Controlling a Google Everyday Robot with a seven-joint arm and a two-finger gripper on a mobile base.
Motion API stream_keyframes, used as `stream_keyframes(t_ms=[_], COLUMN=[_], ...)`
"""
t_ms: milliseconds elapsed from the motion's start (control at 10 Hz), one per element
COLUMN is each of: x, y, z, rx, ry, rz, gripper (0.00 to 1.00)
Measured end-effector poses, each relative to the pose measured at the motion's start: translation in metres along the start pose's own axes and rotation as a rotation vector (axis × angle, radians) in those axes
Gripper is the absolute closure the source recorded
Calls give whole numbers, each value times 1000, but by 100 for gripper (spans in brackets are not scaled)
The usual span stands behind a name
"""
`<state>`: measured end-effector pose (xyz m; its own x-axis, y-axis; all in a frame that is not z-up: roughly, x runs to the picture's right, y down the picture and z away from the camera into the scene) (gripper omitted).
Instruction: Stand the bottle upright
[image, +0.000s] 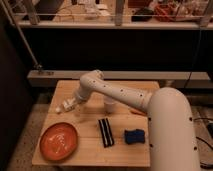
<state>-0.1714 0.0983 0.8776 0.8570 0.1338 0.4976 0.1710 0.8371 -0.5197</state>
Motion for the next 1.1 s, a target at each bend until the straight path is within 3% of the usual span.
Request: stream_keyframes(t_ms=[100,400,500,1100], x=[0,-3,-7,-7], y=[-2,-11,-14,-23], z=[0,6,7,12], rx=[-13,-115,-136,-134], ry=[12,94,99,105], rz=[-12,-103,-126,-165], gripper=[20,20,20,20])
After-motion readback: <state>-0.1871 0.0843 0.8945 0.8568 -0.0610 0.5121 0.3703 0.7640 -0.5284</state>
